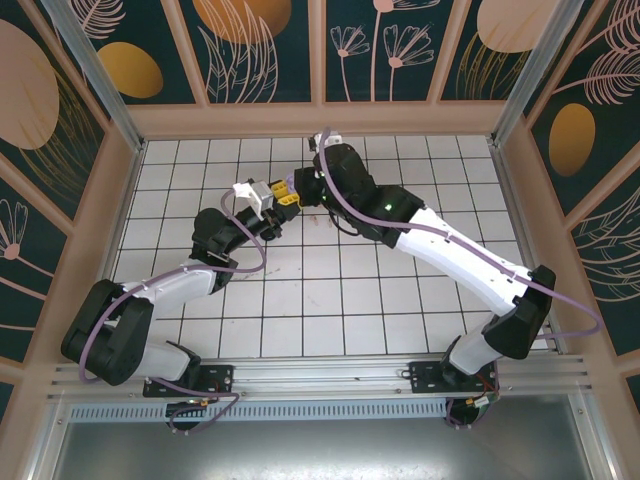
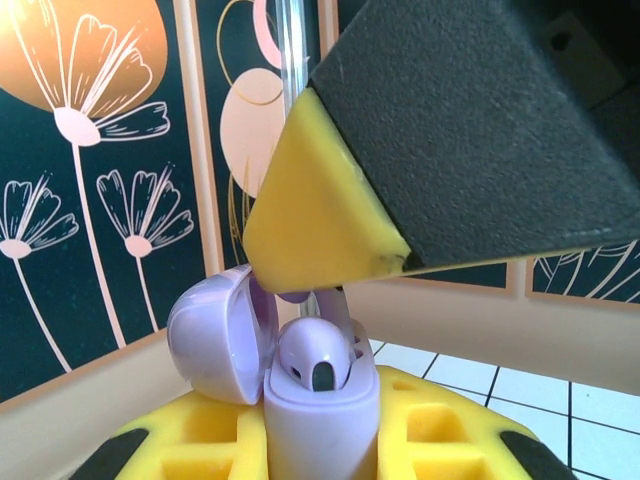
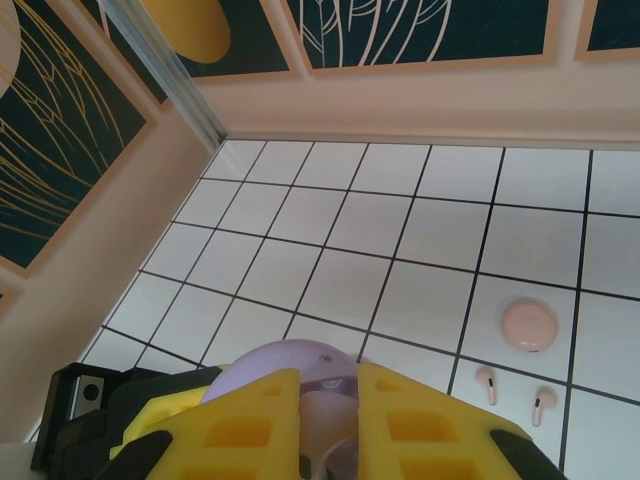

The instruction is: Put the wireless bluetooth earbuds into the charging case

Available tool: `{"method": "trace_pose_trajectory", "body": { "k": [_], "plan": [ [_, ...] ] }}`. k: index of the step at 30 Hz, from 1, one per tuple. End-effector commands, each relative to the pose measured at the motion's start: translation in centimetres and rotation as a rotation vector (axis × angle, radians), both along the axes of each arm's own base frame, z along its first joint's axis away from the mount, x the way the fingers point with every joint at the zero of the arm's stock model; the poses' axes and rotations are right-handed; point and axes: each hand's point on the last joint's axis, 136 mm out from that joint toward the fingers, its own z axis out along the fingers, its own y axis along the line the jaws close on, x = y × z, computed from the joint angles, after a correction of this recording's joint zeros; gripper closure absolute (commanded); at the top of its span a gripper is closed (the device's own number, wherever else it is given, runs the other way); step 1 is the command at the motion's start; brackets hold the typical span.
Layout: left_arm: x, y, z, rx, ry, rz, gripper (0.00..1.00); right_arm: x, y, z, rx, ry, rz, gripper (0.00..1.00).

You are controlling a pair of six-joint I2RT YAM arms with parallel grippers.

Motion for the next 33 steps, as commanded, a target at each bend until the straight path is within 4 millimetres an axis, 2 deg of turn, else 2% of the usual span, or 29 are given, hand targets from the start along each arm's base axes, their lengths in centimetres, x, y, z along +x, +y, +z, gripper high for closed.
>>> {"method": "trace_pose_trajectory", "body": {
  "k": [1,8,12,15,18,21,23,26,29,33],
  "plan": [
    [-0.7,0.5,4.0,-0.066,-0.097,-0.003,1.0,-1.3,0.1,-0.7,-0.023,0.005,0.021,0.84],
    [-0.8,0.5,4.3,-0.073,-0.099,-0.006,1.0,-1.6,0.2,-1.8,-0.067,-0.008,0.02,0.82],
    [-0.7,0.5,3.9,-0.069,-0.088,-0.006,1.0,-1.3,0.3,-1.0,-0.056,-0.017,0.003,0.73],
    [-0.5,0.4,3.5,-0.065,-0.078,-0.006,1.0,-0.6,0.0,0.6,-0.032,-0.036,-0.034,0.59],
    [-0.4,0.4,3.3,-0.064,-0.072,-0.005,1.0,-0.2,-0.7,3.2,0.027,-0.064,-0.061,0.44],
    [-0.3,0.3,3.1,-0.063,-0.066,-0.006,1.0,-0.7,-1.5,6.2,0.111,-0.093,-0.053,0.38],
    [-0.3,0.3,2.9,-0.061,-0.061,-0.006,1.0,-0.9,-2.1,7.1,0.147,-0.087,-0.046,0.37],
    [-0.3,0.2,2.6,-0.057,-0.05,-0.017,1.0,-0.4,-2.9,6.8,0.168,-0.034,-0.027,0.37],
    [-0.4,-0.1,2.0,-0.044,-0.03,-0.033,1.0,0.7,-3.4,5.6,0.154,0.026,-0.006,0.39],
    [-0.5,-0.6,0.7,-0.012,0.019,-0.073,1.0,2.8,-3.3,3.1,0.109,0.116,0.024,0.49]
  ]
}}
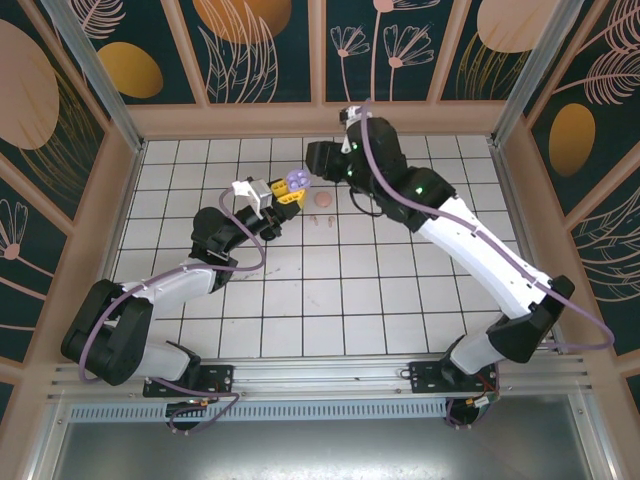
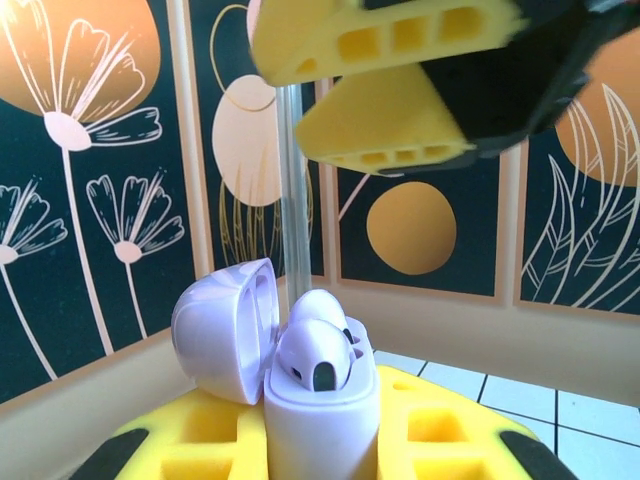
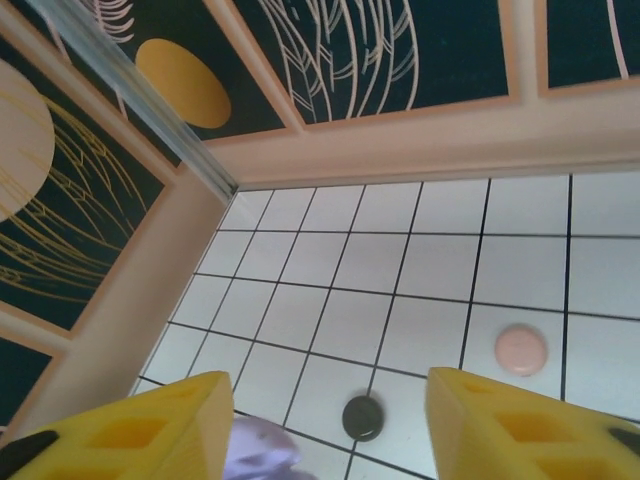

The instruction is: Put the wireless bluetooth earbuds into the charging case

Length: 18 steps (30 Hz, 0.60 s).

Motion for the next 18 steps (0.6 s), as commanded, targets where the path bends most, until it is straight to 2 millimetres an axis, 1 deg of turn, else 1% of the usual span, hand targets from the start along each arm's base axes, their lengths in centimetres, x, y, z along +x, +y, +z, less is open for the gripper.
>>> {"method": "trace_pose_trajectory", "body": {
  "k": [1,2,3,6,11,14,16,18],
  "plan": [
    [-0.4,-0.6,-0.1,0.006,0.023,-0.059,1.0,0.6,1.0,-2.1,-0.027,0.099,0.083,0.52],
    [-0.5,-0.7,-0.3,0.008,0.037,-0.071,1.0,1.3,1.0,-2.5,-0.045,0.108,0.077,0.55],
    [-0.6,-0.8,-0.6,0.009,0.051,-0.082,1.0,1.7,1.4,-3.3,-0.059,0.131,0.099,0.57],
    [-1.0,-1.3,-1.0,0.011,0.075,-0.11,1.0,2.6,2.2,-4.8,-0.099,0.164,0.129,0.62],
    [-1.5,-1.9,-1.5,0.022,0.099,-0.141,1.0,3.4,3.5,-7.0,-0.152,0.21,0.165,0.65],
    [-1.4,-2.1,-1.5,0.024,0.107,-0.145,1.0,3.1,3.9,-8.2,-0.172,0.242,0.198,0.7],
    [-1.1,-2.0,-1.5,0.022,0.113,-0.132,1.0,2.2,4.0,-8.8,-0.187,0.261,0.218,0.74],
    [-0.8,-2.0,-1.4,0.016,0.116,-0.118,1.0,0.7,3.6,-9.1,-0.201,0.266,0.233,0.76]
  ]
}}
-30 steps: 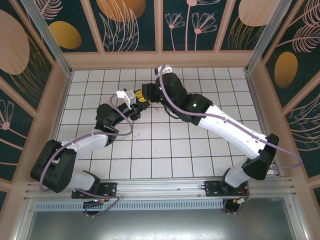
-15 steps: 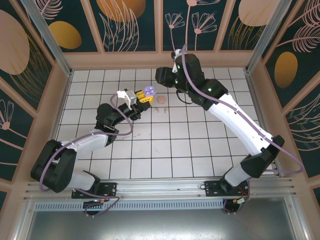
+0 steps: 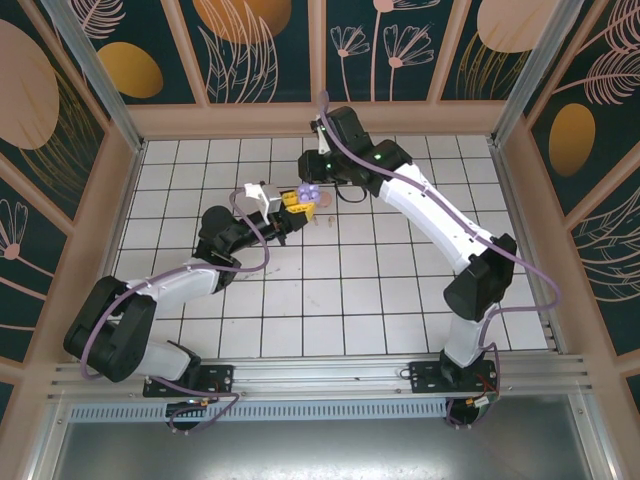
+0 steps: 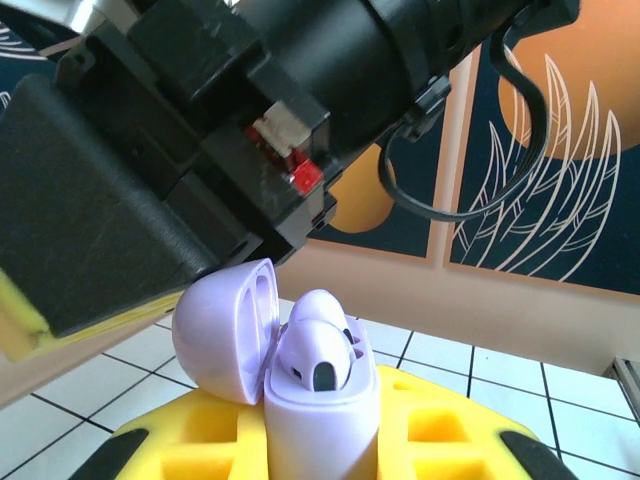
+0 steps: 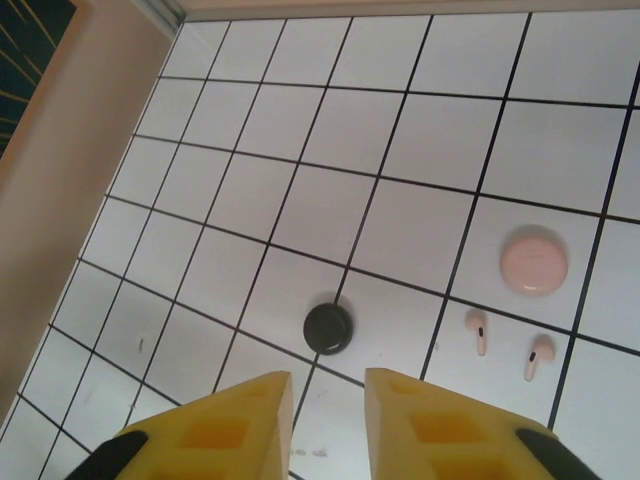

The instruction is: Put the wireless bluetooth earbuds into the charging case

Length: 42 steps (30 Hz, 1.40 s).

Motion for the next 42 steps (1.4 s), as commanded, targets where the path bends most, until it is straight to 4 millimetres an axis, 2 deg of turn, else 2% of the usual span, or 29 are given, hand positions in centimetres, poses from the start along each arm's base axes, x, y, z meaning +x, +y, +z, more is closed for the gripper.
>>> {"method": "trace_pose_trajectory", "body": {
  "k": [1,5,7,10,13,16,21,23,28,32,36,42],
  "plan": [
    [0.5,-0.2,1.4,-0.03,-0.008,0.009,1.0,-3.5,-0.5,0.8,-0.01,0.012,0.066,0.78],
    [1.1,-0.1,1.6,-0.045,0.001,0.031,1.0,-6.6,-2.1,0.8,0.018,0.019,0.049,0.79],
    [1.2,-0.1,1.7,-0.056,0.008,0.031,1.0,-7.2,-3.2,0.9,0.044,0.019,0.017,0.79],
    [1.6,-0.2,1.4,-0.066,0.038,0.033,1.0,-6.1,-6.1,2.0,0.083,-0.019,-0.108,0.76],
    [2.3,-0.1,0.3,-0.067,0.143,0.049,1.0,-4.7,-9.5,2.8,0.137,-0.048,-0.243,0.71],
    [3.0,0.0,-2.0,-0.062,0.321,0.078,1.0,-4.6,-11.1,1.6,0.17,-0.029,-0.29,0.67],
    [3.3,1.2,-7.7,-0.054,0.631,0.163,1.0,-5.8,-12.5,-3.4,0.103,0.034,-0.322,0.65],
    [2.6,1.6,-10.0,-0.028,0.727,0.176,1.0,-6.3,-12.8,-5.3,0.092,0.056,-0.327,0.63],
    [0.9,3.2,-15.3,0.039,0.899,0.251,1.0,-7.3,-13.4,-8.5,0.067,0.096,-0.329,0.59],
    [-0.5,4.0,-19.4,0.107,1.022,0.28,1.0,-7.5,-13.3,-9.6,0.053,0.108,-0.314,0.58],
    [-1.4,4.5,-22.6,0.153,1.111,0.307,0.99,-7.3,-13.3,-10.0,0.036,0.104,-0.311,0.55],
    [-2.0,4.3,-25.5,0.192,1.193,0.294,0.96,-7.4,-13.4,-10.2,0.029,0.102,-0.312,0.5]
  ]
}}
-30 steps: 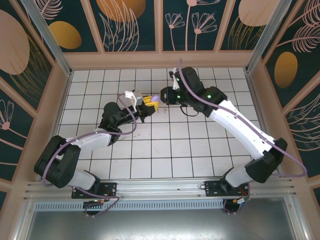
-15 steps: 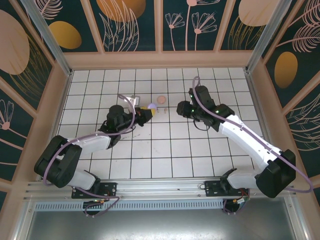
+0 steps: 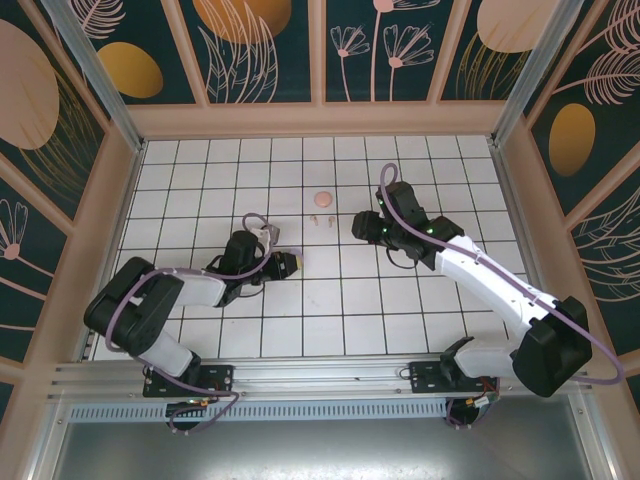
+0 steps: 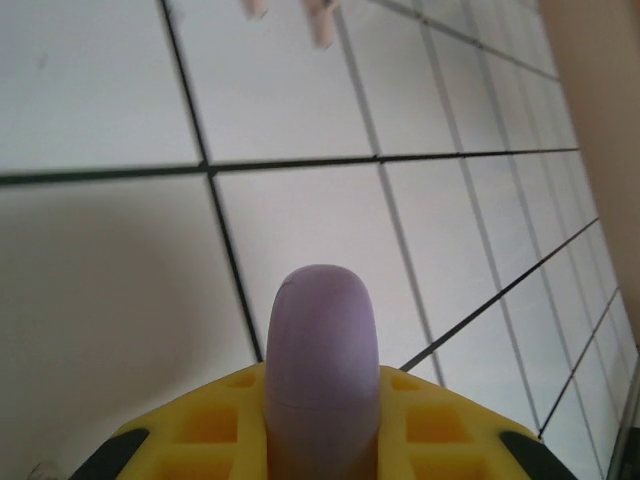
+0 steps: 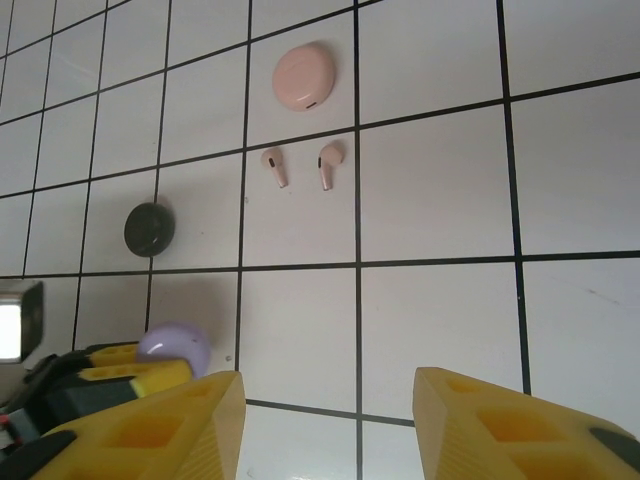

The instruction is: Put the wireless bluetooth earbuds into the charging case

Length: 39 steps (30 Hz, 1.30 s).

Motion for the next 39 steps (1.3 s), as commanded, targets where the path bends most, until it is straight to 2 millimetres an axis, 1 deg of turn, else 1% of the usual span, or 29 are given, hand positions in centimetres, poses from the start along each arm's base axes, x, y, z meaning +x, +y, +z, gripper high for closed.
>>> {"method": "trace_pose_trajectory", "body": {
  "k": [1,3,6,8,10,13,14,17,20,23,25,27,30,32,35,36,39],
  "plan": [
    [-0.4,0.1,-1.3,0.002,0.054,0.007,0.95,0.1,-0.1,0.8,0.011,-0.039,-0.001,0.5],
    [-0.4,0.4,-1.7,0.019,0.056,0.011,0.92,0.1,-0.1,0.9,0.013,-0.041,-0.003,0.48],
    [-0.4,0.8,-2.3,0.056,0.062,0.021,0.79,0.1,-0.2,1.0,0.015,-0.044,-0.006,0.46],
    [-0.5,1.2,-2.8,0.089,0.073,0.025,0.75,0.1,-0.1,1.1,0.016,-0.046,-0.005,0.44],
    [-0.5,1.8,-3.5,0.129,0.088,0.041,0.68,0.2,-0.1,1.2,0.017,-0.048,-0.006,0.42],
    [-0.7,2.5,-4.2,0.181,0.109,0.056,0.61,0.2,0.1,1.4,0.023,-0.049,-0.003,0.41],
    [-0.6,2.8,-4.2,0.197,0.109,0.066,0.58,0.2,0.1,1.5,0.025,-0.05,-0.001,0.41],
    [-0.3,3.7,-4.0,0.241,0.093,0.099,0.55,0.2,0.3,1.9,0.031,-0.055,0.002,0.4],
    [0.3,4.6,-3.0,0.286,0.054,0.137,0.53,0.3,0.4,2.1,0.026,-0.059,0.001,0.38],
    [1.2,5.8,-1.3,0.339,-0.008,0.182,0.52,0.5,0.3,2.1,0.017,-0.057,-0.007,0.37],
    [1.8,6.0,0.5,0.347,-0.066,0.195,0.52,0.7,0.4,1.9,0.007,-0.052,-0.009,0.36],
    [2.2,5.7,2.8,0.325,-0.138,0.184,0.52,1.0,0.5,1.7,-0.007,-0.049,-0.006,0.34],
    [3.0,5.3,6.9,0.279,-0.256,0.183,0.52,1.7,0.7,1.2,-0.049,-0.041,0.004,0.28],
    [3.6,5.3,9.7,0.256,-0.336,0.2,0.51,2.4,1.1,0.8,-0.08,-0.032,0.011,0.27],
    [4.7,5.4,13.4,0.23,-0.447,0.238,0.5,3.9,1.8,0.0,-0.116,-0.005,0.008,0.25],
    [5.0,5.4,14.3,0.224,-0.475,0.251,0.49,4.4,2.1,-0.4,-0.128,0.007,0.007,0.25],
    [6.2,5.5,17.0,0.209,-0.565,0.295,0.45,6.3,3.4,-1.8,-0.165,0.047,0.01,0.25]
  ]
}}
